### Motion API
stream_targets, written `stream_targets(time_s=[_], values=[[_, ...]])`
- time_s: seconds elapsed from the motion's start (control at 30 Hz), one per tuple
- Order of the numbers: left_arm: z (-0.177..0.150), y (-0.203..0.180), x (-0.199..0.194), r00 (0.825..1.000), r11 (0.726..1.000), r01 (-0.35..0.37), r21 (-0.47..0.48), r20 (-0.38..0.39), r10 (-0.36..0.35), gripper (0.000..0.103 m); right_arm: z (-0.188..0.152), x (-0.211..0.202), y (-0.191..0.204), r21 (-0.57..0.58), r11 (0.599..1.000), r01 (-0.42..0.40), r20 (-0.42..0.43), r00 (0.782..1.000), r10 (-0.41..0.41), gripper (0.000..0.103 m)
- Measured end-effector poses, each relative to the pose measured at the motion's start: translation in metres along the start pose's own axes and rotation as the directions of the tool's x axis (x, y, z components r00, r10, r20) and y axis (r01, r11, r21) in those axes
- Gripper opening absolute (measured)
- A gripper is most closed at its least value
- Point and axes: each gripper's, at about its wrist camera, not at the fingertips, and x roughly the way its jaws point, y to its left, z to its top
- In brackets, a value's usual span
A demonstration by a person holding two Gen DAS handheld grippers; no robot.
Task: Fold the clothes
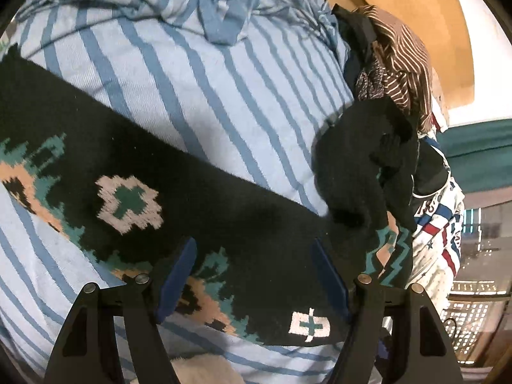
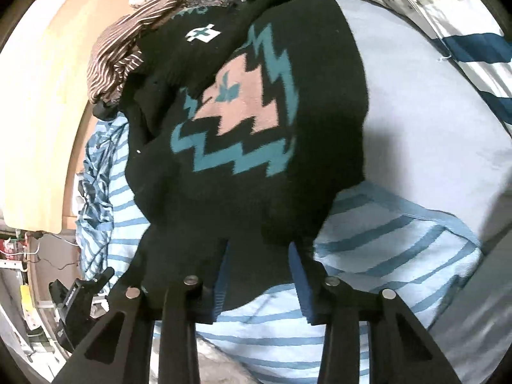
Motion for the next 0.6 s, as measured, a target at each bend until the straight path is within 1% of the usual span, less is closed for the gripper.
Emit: stream_targets(time_s=[0.13,0.23,0.27,0.37,0.47,0.53,0.6], values=[[0.000,0.001,0.006,1.000,1.000,-0.020,0.019,-0.015,0.020,0.075,-0.013,0.011,-0.006,0.004,1.000,0.003,-0.031,1.000,-0.003,0.043],[-0.001,0.001,0.006,1.000,0.999,-0.020,0.034,-0.019,0.020,0.075,-0.019,0.014,-0.012,0.015,1.000,-0.005,-0.043,0.999,0.005,0.048],[-0.002,0.000,0.006,1.000,0.999,-0.018,0.038,-0.019,0.018,0.074,-0.019,0.012,-0.014,0.019,1.000,-0.003,-0.038,0.999,0.004,0.048],[-0.003,-0.008,0.020,0.999,0.998,-0.014,0.060,-0.037,0.016,0.075,-0.017,-0.001,-0.024,0.027,1.000,0.011,-0.006,1.000,-0.010,0.049],[-0.005,-0.016,0.034,0.998,0.997,-0.010,0.082,-0.056,0.015,0.075,-0.008,-0.015,-0.029,0.004,1.000,0.023,0.014,1.000,-0.023,0.050],[-0.006,-0.021,0.043,0.998,0.995,-0.007,0.097,-0.068,0.014,0.075,-0.004,-0.017,-0.030,-0.022,0.999,0.039,0.004,0.999,-0.039,0.051],[-0.007,-0.027,0.052,0.997,0.994,-0.004,0.111,-0.080,0.013,0.075,0.000,-0.008,-0.030,-0.053,0.997,0.047,-0.028,0.998,-0.049,0.052]])
